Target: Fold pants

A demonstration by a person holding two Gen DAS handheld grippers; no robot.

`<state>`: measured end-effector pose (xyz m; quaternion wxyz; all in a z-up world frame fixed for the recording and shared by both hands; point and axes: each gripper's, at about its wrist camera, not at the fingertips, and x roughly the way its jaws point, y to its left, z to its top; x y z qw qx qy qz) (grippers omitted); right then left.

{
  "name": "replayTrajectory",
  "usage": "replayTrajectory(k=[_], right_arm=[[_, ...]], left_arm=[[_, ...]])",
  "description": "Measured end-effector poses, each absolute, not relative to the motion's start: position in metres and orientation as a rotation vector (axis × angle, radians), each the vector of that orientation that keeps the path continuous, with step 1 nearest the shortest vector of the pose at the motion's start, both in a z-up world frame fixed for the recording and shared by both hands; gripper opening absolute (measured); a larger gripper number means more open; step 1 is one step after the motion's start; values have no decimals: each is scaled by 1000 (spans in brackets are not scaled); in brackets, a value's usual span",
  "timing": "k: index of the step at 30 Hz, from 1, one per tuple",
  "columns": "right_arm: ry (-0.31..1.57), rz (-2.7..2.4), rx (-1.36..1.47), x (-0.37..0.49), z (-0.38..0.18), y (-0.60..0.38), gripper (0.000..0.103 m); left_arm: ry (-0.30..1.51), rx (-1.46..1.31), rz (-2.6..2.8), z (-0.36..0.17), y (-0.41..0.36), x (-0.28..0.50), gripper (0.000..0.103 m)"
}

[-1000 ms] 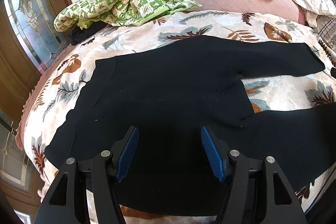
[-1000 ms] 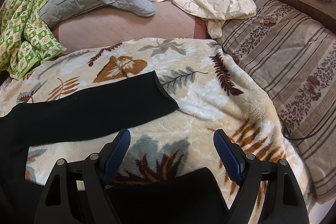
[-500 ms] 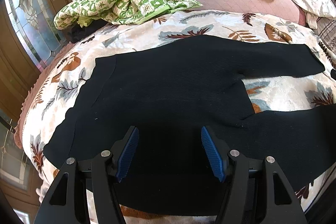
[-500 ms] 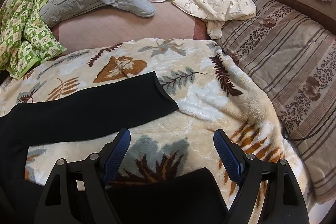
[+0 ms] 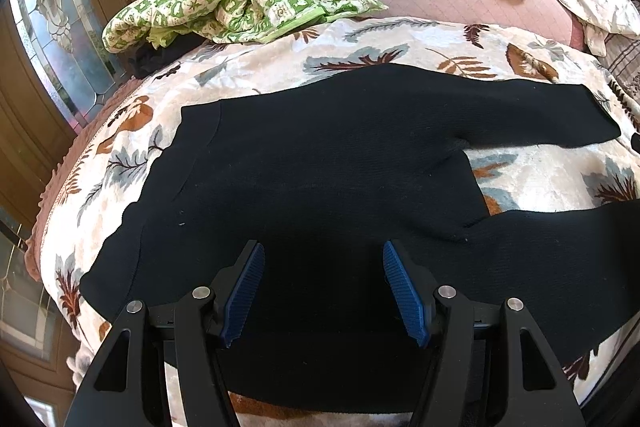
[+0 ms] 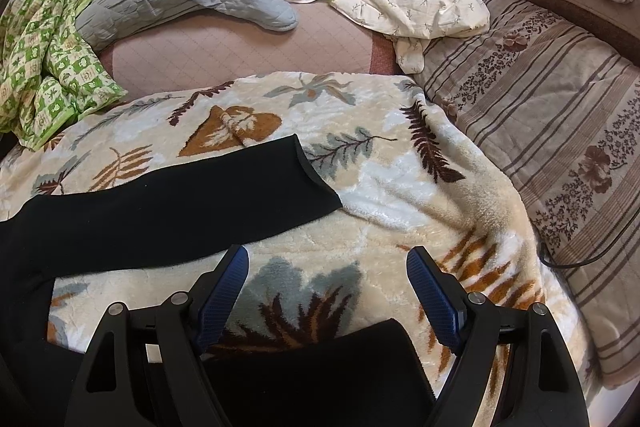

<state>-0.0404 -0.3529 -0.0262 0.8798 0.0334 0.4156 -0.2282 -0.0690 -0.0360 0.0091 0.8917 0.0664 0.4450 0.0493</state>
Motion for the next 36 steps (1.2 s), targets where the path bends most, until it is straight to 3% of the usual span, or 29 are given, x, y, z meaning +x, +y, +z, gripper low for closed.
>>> replayTrajectory(k=[11,15,20,23,36], right_arm=[[856,-424,90,-41,-25,-352,82],[861,-402,86,-38,-26,-349,82],[877,-388,82,-36,-30,-347,82],[892,-380,81,-33,-34,-346,82],[917,-362,72,-29,-42,-343,82]], left_arm=[[759,57,51,51,56,-55,63],[757,123,7,61,104,-11,70],[828,258,-199,34,135,42,68],[854,295,-236,22,149,68,60],[994,341,-350,-29,155,139,61]])
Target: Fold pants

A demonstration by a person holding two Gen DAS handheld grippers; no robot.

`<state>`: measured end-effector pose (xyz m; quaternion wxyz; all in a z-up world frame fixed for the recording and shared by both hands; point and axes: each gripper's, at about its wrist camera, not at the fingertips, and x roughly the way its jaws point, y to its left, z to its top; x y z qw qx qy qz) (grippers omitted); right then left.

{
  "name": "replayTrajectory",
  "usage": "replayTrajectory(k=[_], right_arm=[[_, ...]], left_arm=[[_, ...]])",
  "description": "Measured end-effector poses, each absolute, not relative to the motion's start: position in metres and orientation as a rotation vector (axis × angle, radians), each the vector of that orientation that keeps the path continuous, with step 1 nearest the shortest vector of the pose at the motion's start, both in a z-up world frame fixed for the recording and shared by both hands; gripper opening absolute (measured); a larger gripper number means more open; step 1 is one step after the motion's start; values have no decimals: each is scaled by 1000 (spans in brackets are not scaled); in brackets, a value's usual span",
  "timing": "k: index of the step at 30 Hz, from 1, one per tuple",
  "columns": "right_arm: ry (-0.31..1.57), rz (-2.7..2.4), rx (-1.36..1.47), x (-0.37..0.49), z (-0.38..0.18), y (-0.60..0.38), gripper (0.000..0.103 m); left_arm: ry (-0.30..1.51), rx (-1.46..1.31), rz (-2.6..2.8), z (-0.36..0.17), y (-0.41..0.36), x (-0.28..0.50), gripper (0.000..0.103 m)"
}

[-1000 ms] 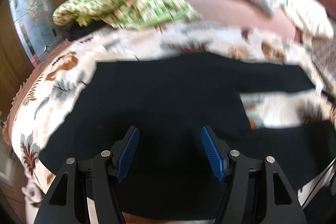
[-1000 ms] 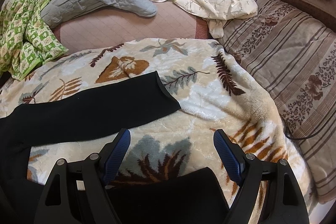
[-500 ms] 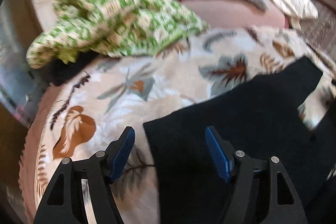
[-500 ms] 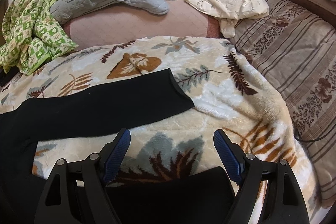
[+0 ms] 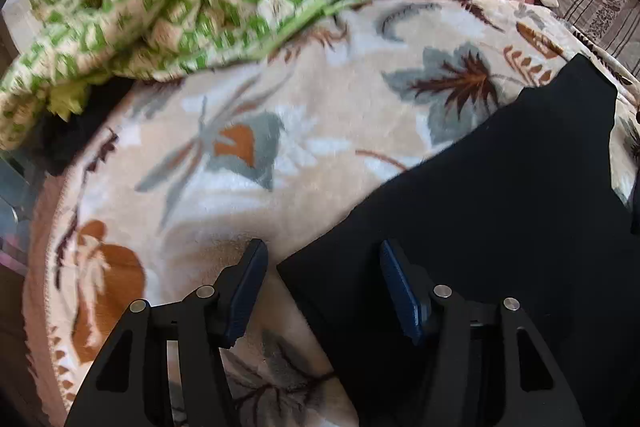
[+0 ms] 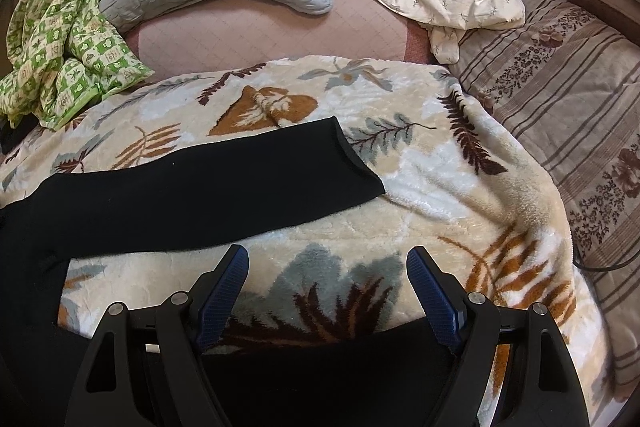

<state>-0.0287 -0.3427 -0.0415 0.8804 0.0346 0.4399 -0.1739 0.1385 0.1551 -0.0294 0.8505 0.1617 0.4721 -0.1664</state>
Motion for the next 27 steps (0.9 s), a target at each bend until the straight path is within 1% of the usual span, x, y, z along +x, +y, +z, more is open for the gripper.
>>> replayTrajectory(k=[2,4,5,6,8,12,15,16,20,24,26,27], right_arm=[[917,-364,70,-29,-41,-342,82],[916,-366,73,-28,-42,-342,82],[915,-368,74,-28,-41,-343,82],[914,-370,76,-28,-41,-344,82],[909,-377,79,-29,-40,-345,82],[863,-378,119,-36,-31,-352,82],[764,-322,244,-37,-10,-376,82],[769,-302,272,-29,-3,-385,82],[860,-136,403,29,19,-430,82],[1050,5,496,90,-2,-459,82],[1134,5,492,109,-22,-465,74],[1152,-10,477,114,-30,-467,65]], left_arm=[[993,289,-362,-30,159,145,60],[1003,247,-378,-31,163,147,55],[1013,228,-390,-31,165,148,40],[1024,219,-390,-31,166,149,22],[1038,218,-373,-27,168,146,5],[973,269,-349,-6,162,127,5],[903,299,-300,12,156,112,5],[879,311,-276,19,153,107,5],[795,325,-175,41,141,84,5],[781,270,-97,49,135,76,5],[789,241,-74,50,129,73,4],[795,227,-63,49,128,71,4]])
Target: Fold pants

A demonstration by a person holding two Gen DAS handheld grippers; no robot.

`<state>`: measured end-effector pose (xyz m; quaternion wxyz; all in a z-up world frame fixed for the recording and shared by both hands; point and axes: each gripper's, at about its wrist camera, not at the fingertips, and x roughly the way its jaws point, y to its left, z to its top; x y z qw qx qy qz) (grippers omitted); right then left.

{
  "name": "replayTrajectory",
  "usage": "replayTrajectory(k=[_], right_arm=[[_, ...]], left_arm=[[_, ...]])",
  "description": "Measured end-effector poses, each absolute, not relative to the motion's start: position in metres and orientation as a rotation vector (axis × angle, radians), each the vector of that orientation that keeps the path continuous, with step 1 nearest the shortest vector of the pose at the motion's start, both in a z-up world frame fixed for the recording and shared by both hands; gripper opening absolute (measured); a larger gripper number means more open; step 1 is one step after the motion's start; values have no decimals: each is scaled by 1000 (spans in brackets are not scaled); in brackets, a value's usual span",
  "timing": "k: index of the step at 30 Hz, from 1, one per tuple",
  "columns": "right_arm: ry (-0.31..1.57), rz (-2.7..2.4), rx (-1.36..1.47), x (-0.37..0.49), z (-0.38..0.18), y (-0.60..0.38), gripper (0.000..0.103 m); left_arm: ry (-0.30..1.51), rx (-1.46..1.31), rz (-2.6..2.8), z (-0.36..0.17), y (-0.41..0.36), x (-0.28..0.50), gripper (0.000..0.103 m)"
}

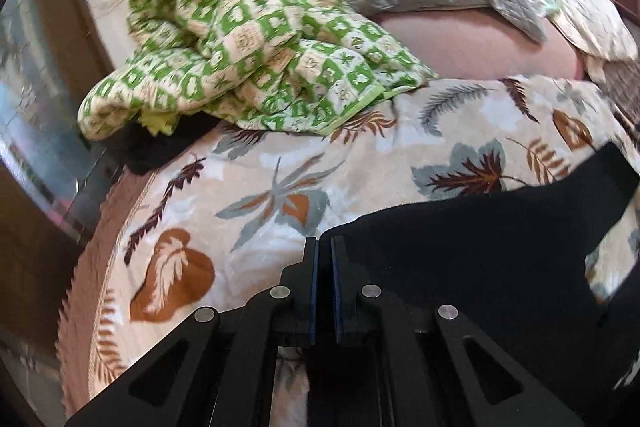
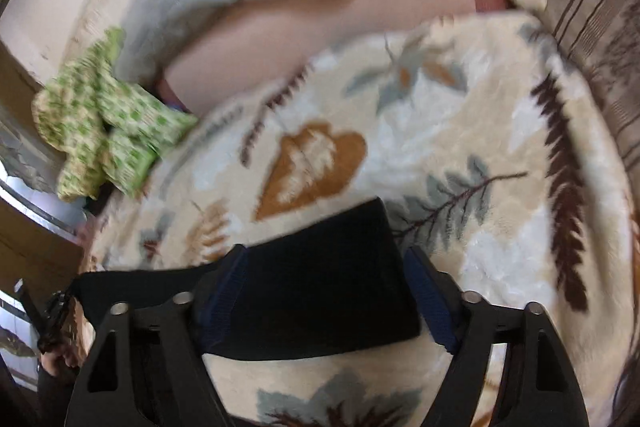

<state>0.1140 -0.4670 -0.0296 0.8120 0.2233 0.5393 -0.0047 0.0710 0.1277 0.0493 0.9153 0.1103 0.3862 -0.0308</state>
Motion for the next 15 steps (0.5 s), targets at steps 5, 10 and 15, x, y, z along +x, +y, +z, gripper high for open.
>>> replayTrajectory(k=[5,10,15], right_arm=[[1192,-5,496,131,-60,-483,50],[1199,33,445,147,-72,-476,31],[1245,13,391,158,-86,-467,23]], left_arm=[[812,142,-42,56,132,81,4],[834,123,-34,55,137,98,4],[843,110,-30,53,135,110,4]])
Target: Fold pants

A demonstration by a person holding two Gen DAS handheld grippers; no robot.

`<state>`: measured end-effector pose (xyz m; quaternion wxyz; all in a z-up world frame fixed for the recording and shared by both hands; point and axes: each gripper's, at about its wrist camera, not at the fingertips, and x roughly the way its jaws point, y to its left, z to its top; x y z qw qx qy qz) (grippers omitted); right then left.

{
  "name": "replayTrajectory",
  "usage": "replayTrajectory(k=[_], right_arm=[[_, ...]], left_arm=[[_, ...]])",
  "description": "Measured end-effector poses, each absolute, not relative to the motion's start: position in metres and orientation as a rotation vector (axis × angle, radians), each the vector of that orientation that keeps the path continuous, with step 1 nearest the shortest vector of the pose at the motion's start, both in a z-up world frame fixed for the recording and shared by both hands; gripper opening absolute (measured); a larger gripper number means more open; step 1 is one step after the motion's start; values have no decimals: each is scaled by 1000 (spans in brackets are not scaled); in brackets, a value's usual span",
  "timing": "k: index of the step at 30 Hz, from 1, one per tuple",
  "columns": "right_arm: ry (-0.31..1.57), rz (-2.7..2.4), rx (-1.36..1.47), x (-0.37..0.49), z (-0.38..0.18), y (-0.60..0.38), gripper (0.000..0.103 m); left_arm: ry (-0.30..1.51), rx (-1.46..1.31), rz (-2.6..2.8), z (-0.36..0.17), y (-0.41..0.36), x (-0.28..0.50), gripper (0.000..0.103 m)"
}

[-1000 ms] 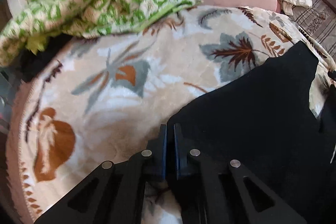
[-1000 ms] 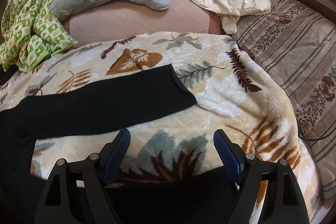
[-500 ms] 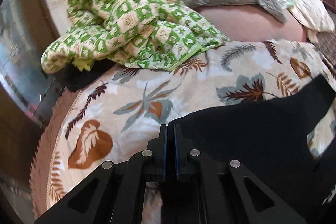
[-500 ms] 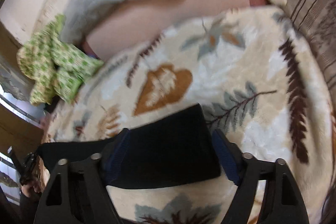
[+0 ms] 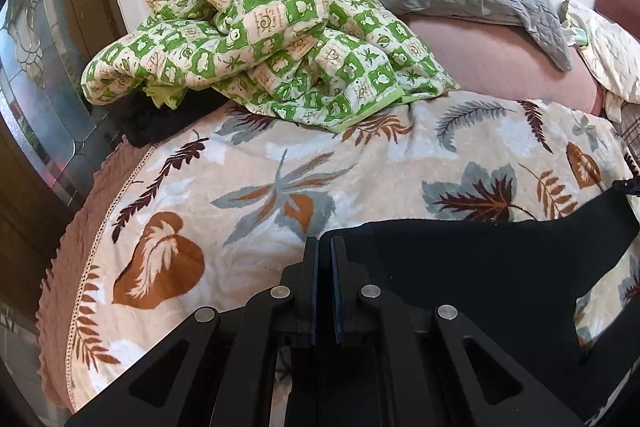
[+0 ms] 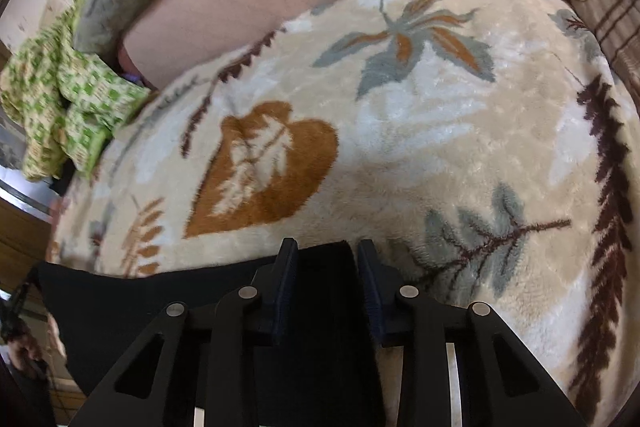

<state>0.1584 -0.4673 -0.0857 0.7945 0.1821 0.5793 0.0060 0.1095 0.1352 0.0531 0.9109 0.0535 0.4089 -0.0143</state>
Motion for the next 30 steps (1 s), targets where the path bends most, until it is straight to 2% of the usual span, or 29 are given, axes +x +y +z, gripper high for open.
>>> replayTrajectory(k=[1,7,15,21,25,28,29,30], right_arm=[[1237,24,390,157,-83,-467,5],[1102,60,313,128,-36,-471,5],[944,133,265,26,17,-466,4],[940,218,208,-70,20,-444,4],[974,194,139,-120,-1,-436,7],[988,151,128,-145,-12,-436,17],[982,146,138,-151,-11,-437,21],[972,141,143,-155,-10,-436,31]], left_arm=[[843,117,-28,53,134,111,4],[790,161,-37,56,126,97,4],[642,266,-37,58,115,7,4],[621,204,-82,41,135,-80,4],[691,61,-123,16,160,-133,6],[793,-118,-156,-4,189,-149,16],[813,-182,-145,-7,200,-153,31],[828,-263,-121,-11,213,-160,42]])
